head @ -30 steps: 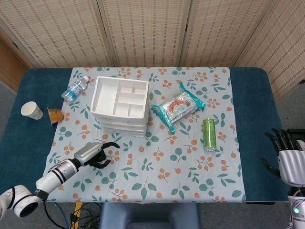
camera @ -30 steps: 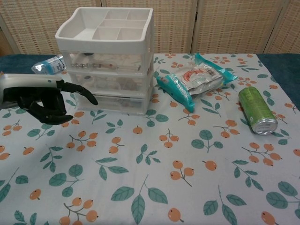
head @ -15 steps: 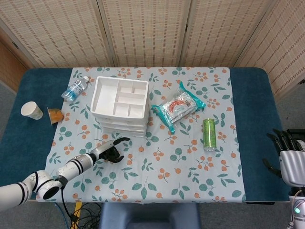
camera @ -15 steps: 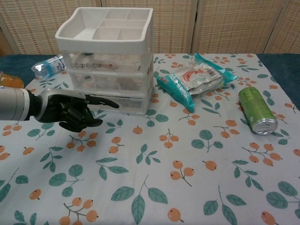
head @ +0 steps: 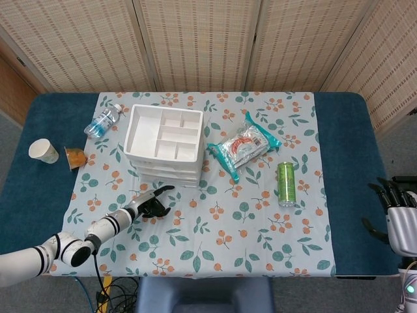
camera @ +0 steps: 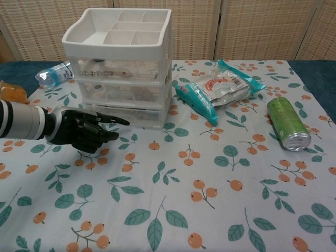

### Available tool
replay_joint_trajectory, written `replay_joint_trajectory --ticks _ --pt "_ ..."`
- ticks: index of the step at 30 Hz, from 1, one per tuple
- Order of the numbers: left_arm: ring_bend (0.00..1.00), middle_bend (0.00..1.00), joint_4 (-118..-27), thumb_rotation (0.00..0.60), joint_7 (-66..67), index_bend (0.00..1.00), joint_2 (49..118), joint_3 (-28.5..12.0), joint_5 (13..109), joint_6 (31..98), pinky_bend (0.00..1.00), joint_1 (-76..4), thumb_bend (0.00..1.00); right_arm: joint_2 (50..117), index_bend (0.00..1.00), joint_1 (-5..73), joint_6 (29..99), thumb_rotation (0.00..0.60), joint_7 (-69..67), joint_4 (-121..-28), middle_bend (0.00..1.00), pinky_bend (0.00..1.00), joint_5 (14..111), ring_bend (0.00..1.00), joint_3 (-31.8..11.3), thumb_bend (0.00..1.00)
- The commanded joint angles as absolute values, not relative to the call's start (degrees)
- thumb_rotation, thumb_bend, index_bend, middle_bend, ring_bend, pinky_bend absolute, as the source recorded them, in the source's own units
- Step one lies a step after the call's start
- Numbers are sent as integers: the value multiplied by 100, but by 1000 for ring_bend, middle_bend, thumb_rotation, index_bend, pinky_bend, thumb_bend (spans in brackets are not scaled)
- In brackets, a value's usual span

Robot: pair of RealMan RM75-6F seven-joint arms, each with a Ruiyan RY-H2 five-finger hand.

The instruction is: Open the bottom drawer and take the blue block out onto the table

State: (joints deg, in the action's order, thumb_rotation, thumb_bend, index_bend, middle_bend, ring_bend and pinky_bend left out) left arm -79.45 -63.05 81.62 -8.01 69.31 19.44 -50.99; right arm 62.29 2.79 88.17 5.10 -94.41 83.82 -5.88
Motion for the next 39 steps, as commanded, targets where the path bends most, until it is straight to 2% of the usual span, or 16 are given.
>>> replay_joint_trajectory --ticks 1,8,21,29,39 --pt "1000 993 -7951 600 -6202 51 8204 -955 6603 1799 1000 -5047 471 6242 163 266 8823 600 485 -9415 124 215 8375 159 -582 265" --pt "1000 993 -7925 600 -6023 54 8335 -1191 6064 1645 1000 -4957 471 6264 164 242 8854 600 470 -9343 126 215 8362 163 -588 265" --pt "1000 993 -7684 600 -5368 58 8709 -1480 5364 1860 1000 -4858 475 6282 163 202 8878 600 448 -9287 131 215 8325 169 -594 265" --pt "1000 993 -7621 600 -5247 74 8835 -1749 5054 1660 1000 -4760 477 6284 163 180 8889 600 456 -9283 131 215 8293 169 -605 265" --pt "1000 992 -7625 600 -5094 57 8940 -1883 4604 1584 1000 -4681 478 6296 163 164 8883 600 473 -9289 131 215 8261 169 -610 265"
